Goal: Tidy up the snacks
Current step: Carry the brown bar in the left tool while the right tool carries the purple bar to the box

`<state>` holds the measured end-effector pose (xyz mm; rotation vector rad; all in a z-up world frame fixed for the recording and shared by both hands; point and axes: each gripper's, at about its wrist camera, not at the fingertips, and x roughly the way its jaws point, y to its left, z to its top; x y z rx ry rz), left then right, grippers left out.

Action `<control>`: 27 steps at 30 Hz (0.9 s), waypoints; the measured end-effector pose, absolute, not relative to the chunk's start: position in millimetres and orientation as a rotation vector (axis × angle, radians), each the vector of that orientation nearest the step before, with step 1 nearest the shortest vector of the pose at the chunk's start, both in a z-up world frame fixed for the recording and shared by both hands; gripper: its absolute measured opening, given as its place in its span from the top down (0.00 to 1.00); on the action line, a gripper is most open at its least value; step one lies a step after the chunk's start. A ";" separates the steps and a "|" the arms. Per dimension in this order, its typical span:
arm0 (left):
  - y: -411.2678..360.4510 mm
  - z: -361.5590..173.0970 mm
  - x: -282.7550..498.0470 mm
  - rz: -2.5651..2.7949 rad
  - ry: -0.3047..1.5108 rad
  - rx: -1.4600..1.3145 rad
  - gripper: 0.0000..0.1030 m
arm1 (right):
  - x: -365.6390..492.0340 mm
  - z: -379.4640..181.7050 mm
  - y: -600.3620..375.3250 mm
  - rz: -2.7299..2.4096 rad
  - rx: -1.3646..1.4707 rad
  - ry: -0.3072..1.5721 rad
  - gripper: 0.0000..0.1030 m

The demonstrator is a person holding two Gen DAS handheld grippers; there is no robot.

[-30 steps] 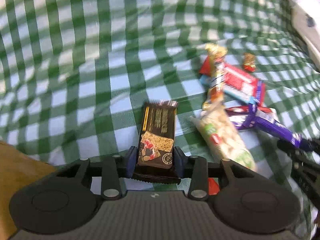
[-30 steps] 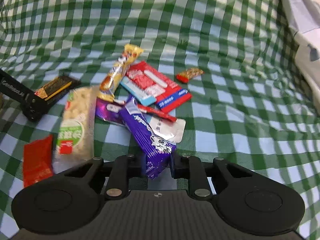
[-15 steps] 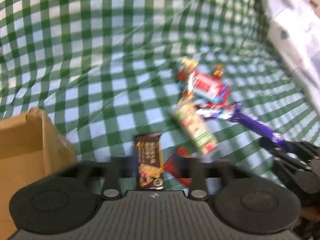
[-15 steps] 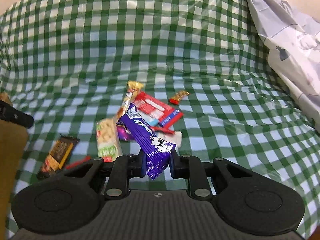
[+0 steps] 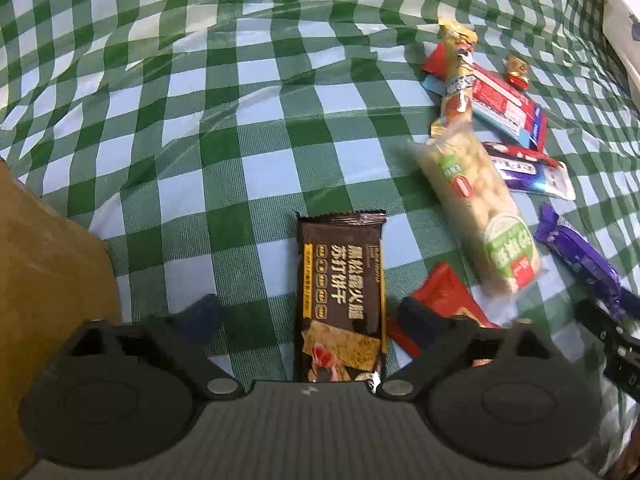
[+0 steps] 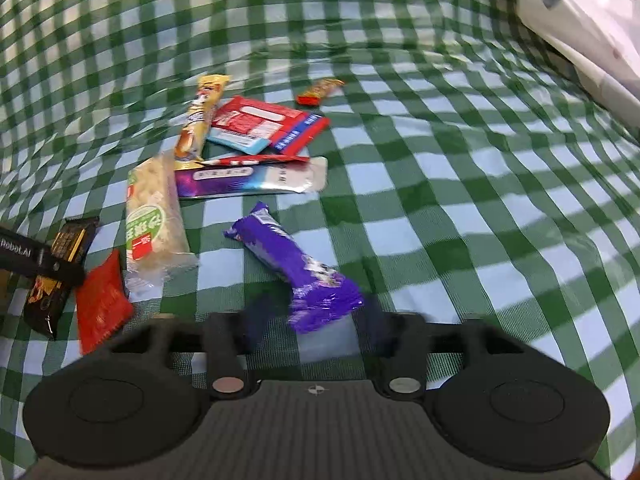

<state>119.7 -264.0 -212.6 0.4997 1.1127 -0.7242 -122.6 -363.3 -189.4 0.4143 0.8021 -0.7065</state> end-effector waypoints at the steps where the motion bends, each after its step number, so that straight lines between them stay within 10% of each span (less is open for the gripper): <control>1: -264.5 -214.2 119.9 -0.726 1.111 0.502 0.01 | -118.7 -191.6 -364.0 -0.719 0.390 0.812 0.18; 6: -268.0 -212.0 120.5 -0.736 1.102 0.512 0.03 | -100.2 -197.3 -370.2 -0.733 0.268 0.845 0.15; 8: -270.6 -205.6 116.2 -0.771 1.035 0.531 0.48 | -92.3 -195.8 -373.3 -0.699 0.207 0.855 0.26; 9: -271.3 -200.3 113.3 -0.809 1.027 0.528 0.58 | -89.5 -193.8 -372.3 -0.652 0.185 0.858 0.57; 13: -267.9 -178.7 99.4 -0.851 0.980 0.507 0.58 | -80.9 -183.9 -356.7 -0.592 0.103 0.899 0.77; 27: -163.8 -30.3 44.0 -0.916 0.839 0.308 0.58 | -94.2 -73.3 -275.6 -0.601 0.326 0.744 0.78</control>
